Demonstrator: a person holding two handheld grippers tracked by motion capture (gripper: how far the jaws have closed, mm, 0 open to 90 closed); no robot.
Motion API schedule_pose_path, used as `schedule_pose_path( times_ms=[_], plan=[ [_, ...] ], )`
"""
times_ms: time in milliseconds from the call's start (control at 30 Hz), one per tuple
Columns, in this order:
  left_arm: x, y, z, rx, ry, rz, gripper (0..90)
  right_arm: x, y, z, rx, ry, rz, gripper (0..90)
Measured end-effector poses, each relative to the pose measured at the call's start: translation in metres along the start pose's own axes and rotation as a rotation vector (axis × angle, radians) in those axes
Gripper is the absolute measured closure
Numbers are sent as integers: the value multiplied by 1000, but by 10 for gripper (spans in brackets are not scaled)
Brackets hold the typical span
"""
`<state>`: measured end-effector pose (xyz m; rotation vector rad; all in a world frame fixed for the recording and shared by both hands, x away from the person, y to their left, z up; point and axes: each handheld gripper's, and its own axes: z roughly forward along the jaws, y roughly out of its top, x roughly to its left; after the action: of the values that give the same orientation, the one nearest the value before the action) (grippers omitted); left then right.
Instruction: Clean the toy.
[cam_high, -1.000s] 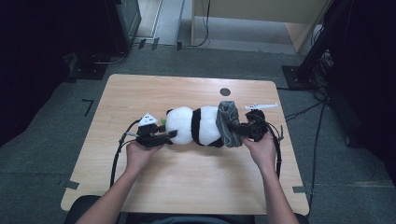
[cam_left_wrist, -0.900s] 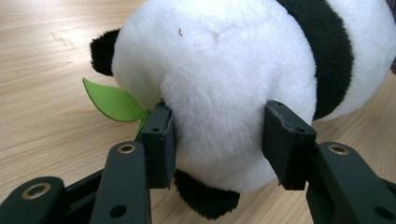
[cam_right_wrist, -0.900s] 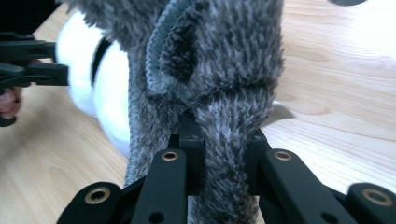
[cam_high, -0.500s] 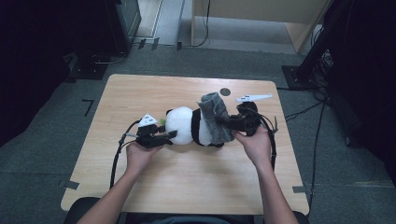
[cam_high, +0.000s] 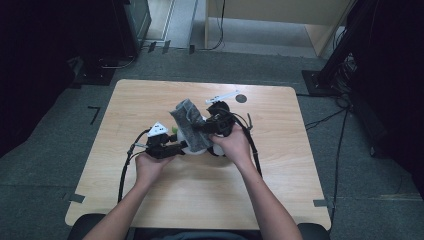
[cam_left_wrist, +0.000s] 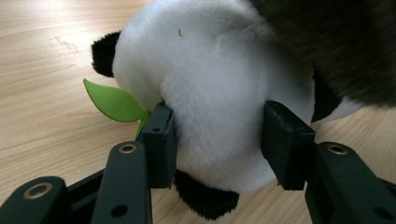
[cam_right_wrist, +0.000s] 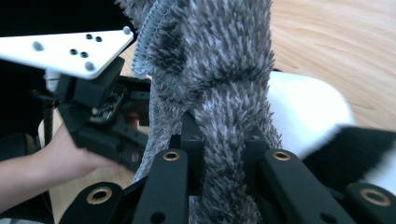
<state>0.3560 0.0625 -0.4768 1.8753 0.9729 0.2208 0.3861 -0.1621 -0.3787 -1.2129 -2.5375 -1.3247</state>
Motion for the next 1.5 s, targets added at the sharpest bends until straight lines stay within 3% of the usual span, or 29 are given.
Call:
schedule_pose_path(
  times_ms=[233,400,800,1167,1500],
  plan=[
    [0,0,0,1,7,-2,506,-3,3,41,63,11,20,786],
    [0,0,1,5,11,8,510,-9,0,45,60,18,35,787],
    [0,0,2,30,12,12,523,-26,-17,9,48,-29,57,787],
    [1,1,2,30,8,10,524,-35,-36,-35,-4,-86,59,785],
    [2,1,2,33,-1,9,524,-47,-57,-70,-46,-122,97,781]
  ],
)
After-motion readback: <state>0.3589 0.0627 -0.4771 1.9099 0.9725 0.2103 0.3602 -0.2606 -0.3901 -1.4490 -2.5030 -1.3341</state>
